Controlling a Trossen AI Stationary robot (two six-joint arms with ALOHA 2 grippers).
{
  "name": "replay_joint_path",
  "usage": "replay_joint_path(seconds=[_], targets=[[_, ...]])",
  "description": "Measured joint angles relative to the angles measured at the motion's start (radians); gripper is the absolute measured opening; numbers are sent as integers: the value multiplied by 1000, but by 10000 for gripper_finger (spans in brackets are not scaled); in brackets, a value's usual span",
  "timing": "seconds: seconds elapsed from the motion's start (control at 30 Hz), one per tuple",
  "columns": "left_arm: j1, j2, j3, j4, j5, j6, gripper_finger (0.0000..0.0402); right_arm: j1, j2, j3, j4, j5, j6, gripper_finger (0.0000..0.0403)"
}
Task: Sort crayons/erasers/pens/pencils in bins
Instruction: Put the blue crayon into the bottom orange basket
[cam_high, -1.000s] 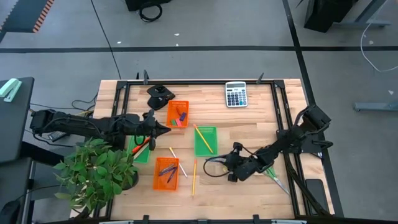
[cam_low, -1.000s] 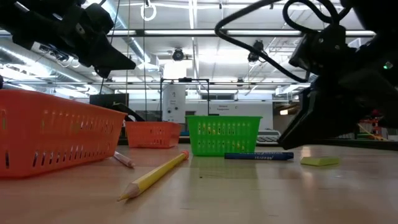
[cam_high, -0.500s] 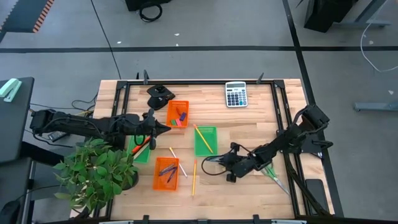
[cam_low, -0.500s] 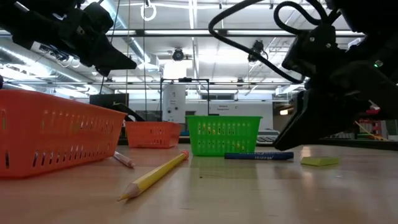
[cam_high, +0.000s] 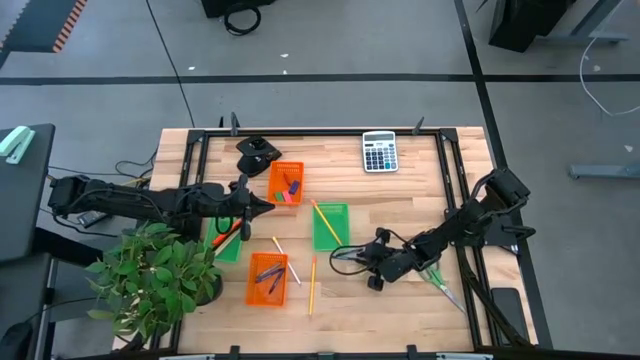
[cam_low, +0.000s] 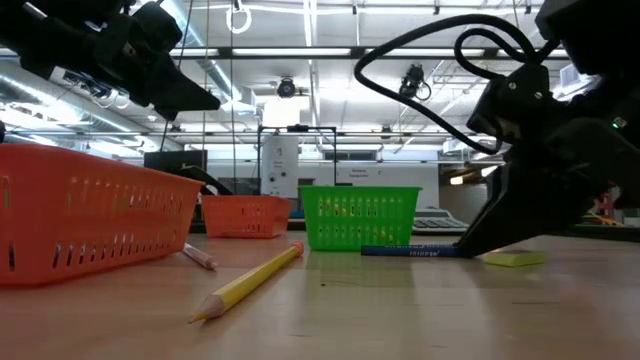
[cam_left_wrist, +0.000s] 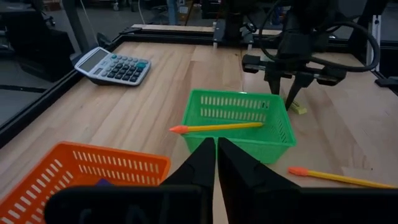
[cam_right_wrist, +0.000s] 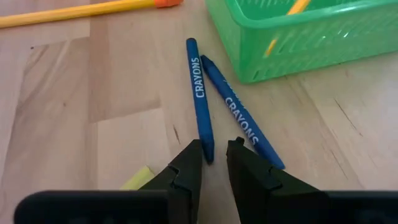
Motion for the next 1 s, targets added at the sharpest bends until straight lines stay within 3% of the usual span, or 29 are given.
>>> replay_joint_path(seconds=[0.53, 0.8, 1.0], targets=[[0, 0, 0, 2, 0, 10, 22, 35, -1, 24, -11, -42, -64, 7], [0, 0, 0, 2, 0, 13, 14, 62, -2, 98, -20, -52, -107, 4], [0, 0, 0, 2, 0, 11, 26, 51, -2, 185, -212, -25, -106, 6]])
